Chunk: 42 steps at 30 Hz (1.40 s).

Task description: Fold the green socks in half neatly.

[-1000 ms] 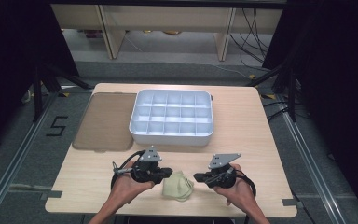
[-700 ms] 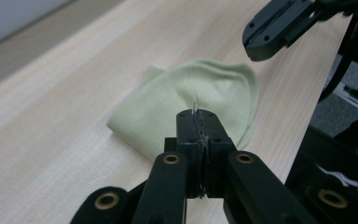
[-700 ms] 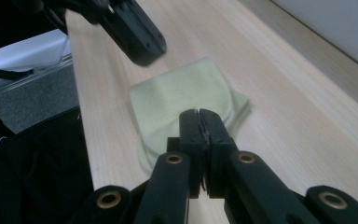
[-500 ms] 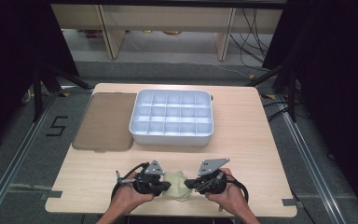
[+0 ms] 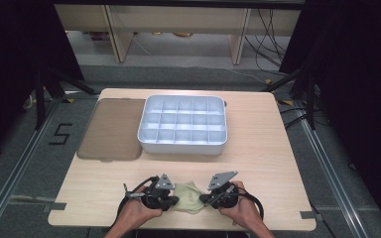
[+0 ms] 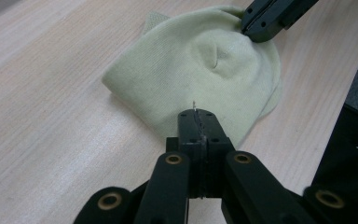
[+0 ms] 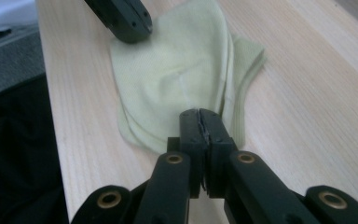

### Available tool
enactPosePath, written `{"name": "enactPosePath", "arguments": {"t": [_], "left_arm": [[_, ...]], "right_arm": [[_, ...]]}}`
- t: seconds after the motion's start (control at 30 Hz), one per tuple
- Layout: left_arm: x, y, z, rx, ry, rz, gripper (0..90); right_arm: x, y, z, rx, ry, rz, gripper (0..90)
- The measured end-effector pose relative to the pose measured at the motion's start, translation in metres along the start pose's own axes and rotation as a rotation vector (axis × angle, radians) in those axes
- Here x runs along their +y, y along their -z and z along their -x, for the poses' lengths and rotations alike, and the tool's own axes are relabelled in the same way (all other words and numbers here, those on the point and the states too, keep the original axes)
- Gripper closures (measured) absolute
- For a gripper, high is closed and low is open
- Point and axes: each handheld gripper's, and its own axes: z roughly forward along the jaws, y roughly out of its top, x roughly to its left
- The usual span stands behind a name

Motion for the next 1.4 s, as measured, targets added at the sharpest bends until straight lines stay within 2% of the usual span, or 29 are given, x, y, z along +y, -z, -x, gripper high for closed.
{"name": "enactPosePath", "arguments": {"t": [0.13, 0.17, 0.2, 0.27, 0.3, 0.33, 0.4, 0.47, 0.53, 0.57, 0.63, 0.67, 0.7, 0.73, 0.8, 0.83, 0.9, 1.03, 1.07, 1.1, 1.13, 1.17, 1.27, 1.33, 1.37, 1.4], "left_arm": [[0.0, 0.001, 0.001, 0.009, 0.002, -0.002, 89.3], [0.001, 0.0, 0.002, 0.01, 0.017, 0.022, 89.3], [0.001, 0.0, 0.002, 0.01, 0.017, 0.022, 89.2], [0.005, 0.002, 0.003, 0.021, 0.043, 0.057, 89.1], [0.008, 0.005, 0.001, 0.019, 0.028, 0.064, 88.8], [0.011, 0.006, 0.0, 0.027, 0.034, 0.071, 88.4], [0.015, 0.006, -0.002, 0.038, 0.031, 0.079, 88.3], [0.022, 0.004, -0.011, 0.055, 0.046, 0.086, 88.3], [0.024, 0.002, -0.014, 0.058, 0.037, 0.083, 88.3], [0.026, -0.002, -0.019, 0.059, 0.056, 0.081, 88.2], [0.027, -0.005, -0.022, 0.068, 0.064, 0.071, 88.3], [0.027, -0.005, -0.022, 0.068, 0.064, 0.071, 88.4], [0.026, -0.007, -0.026, 0.077, 0.056, 0.058, 88.4], [0.025, -0.009, -0.028, 0.079, 0.073, 0.059, 88.5], [0.022, -0.01, -0.03, 0.081, 0.086, 0.056, 88.5], [0.02, -0.01, -0.032, 0.077, 0.078, 0.052, 88.6], [0.019, -0.01, -0.033, 0.075, 0.091, 0.057, 88.6], [0.019, -0.01, -0.033, 0.078, 0.088, 0.054, 88.6], [0.018, -0.01, -0.033, 0.081, 0.087, 0.057, 88.5], [0.019, -0.01, -0.033, 0.083, 0.086, 0.055, 88.5], [0.019, -0.01, -0.033, 0.083, 0.085, 0.058, 88.5], [0.018, -0.01, -0.033, 0.081, 0.086, 0.063, 88.5], [0.019, -0.009, -0.033, 0.083, 0.087, 0.058, 88.4], [0.018, -0.009, -0.032, 0.083, 0.089, 0.059, 88.3], [0.018, -0.009, -0.032, 0.082, 0.087, 0.063, 88.3], [0.018, -0.009, -0.032, 0.082, 0.087, 0.063, 88.3]], "right_arm": [[0.0, 0.003, 0.001, -0.039, -0.002, -0.009, 89.1], [0.002, 0.007, 0.001, -0.037, 0.001, -0.011, 89.1], [0.002, 0.007, 0.001, -0.037, 0.001, -0.011, 89.1], [0.009, 0.017, 0.002, -0.052, -0.004, 0.044, 88.8], [0.013, 0.019, 0.002, -0.055, 0.002, 0.06, 88.8], [0.017, 0.02, 0.003, -0.049, 0.022, 0.076, 88.8], [0.021, 0.02, 0.003, -0.05, 0.014, 0.077, 88.8], [0.029, 0.012, 0.009, -0.038, 0.019, 0.092, 88.8], [0.03, 0.009, 0.01, -0.031, 0.015, 0.085, 88.8], [0.033, 0.001, 0.011, -0.012, 0.026, 0.073, 88.8], [0.036, -0.004, 0.011, -0.001, 0.022, 0.065, 88.8], [0.036, -0.004, 0.011, -0.001, 0.022, 0.065, 88.8], [0.036, -0.007, 0.015, -0.024, 0.021, 0.055, 88.8], [0.035, -0.008, 0.017, -0.034, 0.004, 0.047, 88.9], [0.033, -0.01, 0.022, -0.031, -0.008, 0.035, 88.9], [0.032, -0.011, 0.023, -0.022, -0.013, 0.03, 88.9], [0.028, -0.011, 0.025, -0.038, -0.035, 0.02, 88.9], [0.022, -0.008, 0.026, -0.052, -0.041, 0.011, 88.9], [0.021, -0.009, 0.028, -0.045, -0.029, 0.012, 88.9], [0.018, -0.008, 0.027, -0.05, -0.048, 0.015, 88.9], [0.016, -0.006, 0.027, -0.054, -0.048, 0.003, 88.8], [0.014, -0.005, 0.027, -0.061, -0.048, 0.019, 88.9], [0.014, 0.001, 0.027, -0.06, -0.052, 0.02, 88.8], [0.017, 0.012, 0.021, -0.064, -0.035, 0.063, 88.8], [0.018, 0.015, 0.018, -0.051, -0.028, 0.081, 88.8], [0.018, 0.015, 0.018, -0.051, -0.028, 0.081, 88.8]]}}
